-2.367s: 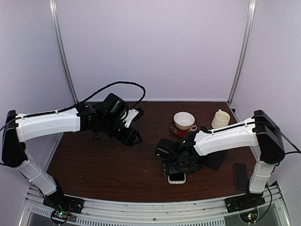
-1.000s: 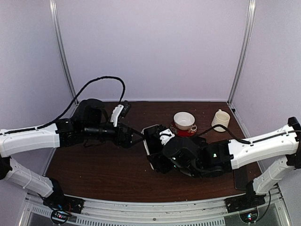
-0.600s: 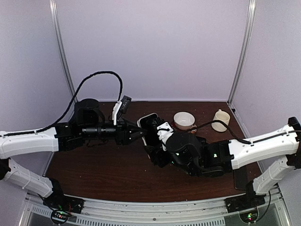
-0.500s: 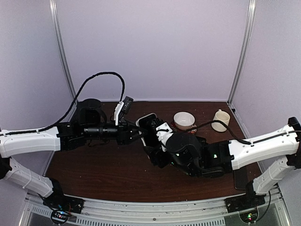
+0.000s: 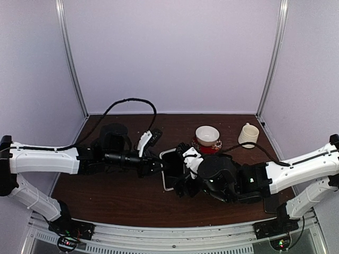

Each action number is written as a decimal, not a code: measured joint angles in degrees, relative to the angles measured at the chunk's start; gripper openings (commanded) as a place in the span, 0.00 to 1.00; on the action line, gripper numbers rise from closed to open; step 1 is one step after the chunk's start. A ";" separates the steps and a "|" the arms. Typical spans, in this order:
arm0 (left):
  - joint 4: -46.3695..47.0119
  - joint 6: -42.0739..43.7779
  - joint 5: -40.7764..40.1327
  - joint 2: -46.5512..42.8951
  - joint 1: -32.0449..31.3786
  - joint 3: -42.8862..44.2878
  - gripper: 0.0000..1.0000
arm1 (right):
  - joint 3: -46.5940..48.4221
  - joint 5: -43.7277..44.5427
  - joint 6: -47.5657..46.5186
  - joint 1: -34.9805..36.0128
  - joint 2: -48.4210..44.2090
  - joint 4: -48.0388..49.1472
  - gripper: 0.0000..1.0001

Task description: Put the phone into the phone case

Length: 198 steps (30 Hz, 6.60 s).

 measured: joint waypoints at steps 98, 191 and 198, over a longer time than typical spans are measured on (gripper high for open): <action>8.68 28.50 -3.32 4.44 -6.23 -14.21 0.33 | -10.49 -54.49 -30.14 -16.76 3.10 14.43 0.08; -36.26 -2.45 -37.86 -10.16 3.85 -2.23 0.78 | 32.61 -58.07 22.84 -25.11 37.66 -19.41 0.27; -36.24 -2.82 -34.03 2.36 3.89 -3.76 0.75 | 34.95 -54.12 19.30 -26.77 42.32 -25.33 0.38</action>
